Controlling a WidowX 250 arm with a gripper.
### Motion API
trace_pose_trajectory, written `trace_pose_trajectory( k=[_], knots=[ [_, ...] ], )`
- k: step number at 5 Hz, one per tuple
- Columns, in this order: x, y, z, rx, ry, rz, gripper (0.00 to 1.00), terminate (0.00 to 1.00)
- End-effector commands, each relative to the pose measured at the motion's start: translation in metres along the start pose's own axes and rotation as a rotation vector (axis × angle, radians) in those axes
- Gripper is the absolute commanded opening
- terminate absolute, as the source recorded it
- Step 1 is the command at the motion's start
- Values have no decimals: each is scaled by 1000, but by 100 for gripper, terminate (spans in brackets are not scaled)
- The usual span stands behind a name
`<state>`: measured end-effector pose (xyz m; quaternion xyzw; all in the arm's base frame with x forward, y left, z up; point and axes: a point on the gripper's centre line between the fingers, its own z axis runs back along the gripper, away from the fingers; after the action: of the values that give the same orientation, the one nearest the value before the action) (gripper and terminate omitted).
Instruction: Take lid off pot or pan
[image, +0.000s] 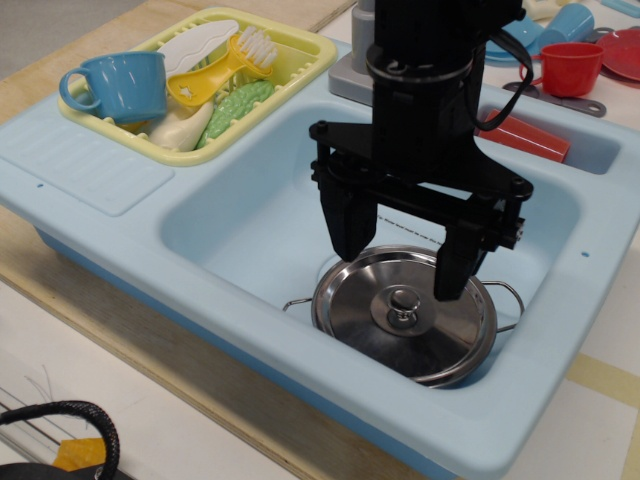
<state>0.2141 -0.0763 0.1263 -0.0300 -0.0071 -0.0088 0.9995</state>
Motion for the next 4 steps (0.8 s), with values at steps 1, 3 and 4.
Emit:
trace_pose_trajectory(
  k=[1,3,4],
  knots=[
    [0,0,0,0,0,0,100,0],
    [-3,-4,-15,-15,5,19,100,0],
    [-5,-3,-21,-28,-7,21,100,0]
  ],
)
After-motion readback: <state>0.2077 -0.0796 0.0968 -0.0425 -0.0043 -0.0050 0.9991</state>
